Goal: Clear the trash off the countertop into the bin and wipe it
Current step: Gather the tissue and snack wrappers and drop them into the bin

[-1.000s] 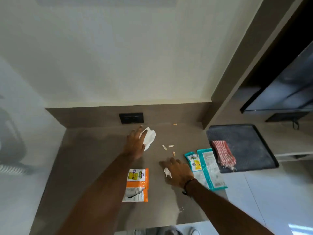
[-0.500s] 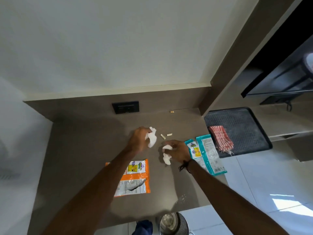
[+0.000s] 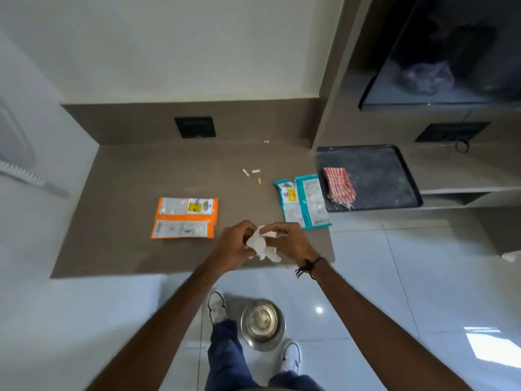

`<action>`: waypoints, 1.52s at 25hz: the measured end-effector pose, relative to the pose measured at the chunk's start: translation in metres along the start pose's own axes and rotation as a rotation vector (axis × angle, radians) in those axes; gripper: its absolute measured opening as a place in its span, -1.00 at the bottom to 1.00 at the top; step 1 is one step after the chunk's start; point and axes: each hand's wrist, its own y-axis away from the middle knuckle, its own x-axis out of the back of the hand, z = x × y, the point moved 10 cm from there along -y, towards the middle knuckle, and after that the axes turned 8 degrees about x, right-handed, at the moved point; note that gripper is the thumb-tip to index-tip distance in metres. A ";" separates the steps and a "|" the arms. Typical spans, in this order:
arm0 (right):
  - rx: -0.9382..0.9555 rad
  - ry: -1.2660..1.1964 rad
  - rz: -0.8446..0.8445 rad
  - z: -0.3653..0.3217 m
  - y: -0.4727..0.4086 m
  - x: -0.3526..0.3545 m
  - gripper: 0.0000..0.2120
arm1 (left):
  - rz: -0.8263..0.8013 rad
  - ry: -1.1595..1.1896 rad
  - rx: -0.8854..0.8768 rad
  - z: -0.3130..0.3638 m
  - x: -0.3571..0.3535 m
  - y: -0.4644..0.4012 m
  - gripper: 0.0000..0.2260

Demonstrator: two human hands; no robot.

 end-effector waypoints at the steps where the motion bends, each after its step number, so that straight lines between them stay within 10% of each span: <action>1: 0.007 0.046 0.002 0.010 0.022 0.001 -0.81 | -0.026 0.010 0.021 -0.005 -0.019 0.017 -0.63; 20: -0.786 0.177 0.207 0.499 0.098 -0.140 -0.52 | -0.028 0.023 0.598 -0.416 -0.329 0.015 -0.55; 31: -0.468 0.290 0.234 0.228 0.146 -0.093 -0.81 | 0.103 -0.072 0.316 -0.207 -0.145 0.098 -0.85; 38: -0.009 0.384 0.302 0.047 0.058 -0.108 -0.89 | 0.626 -0.040 0.040 -0.111 0.044 0.092 -0.92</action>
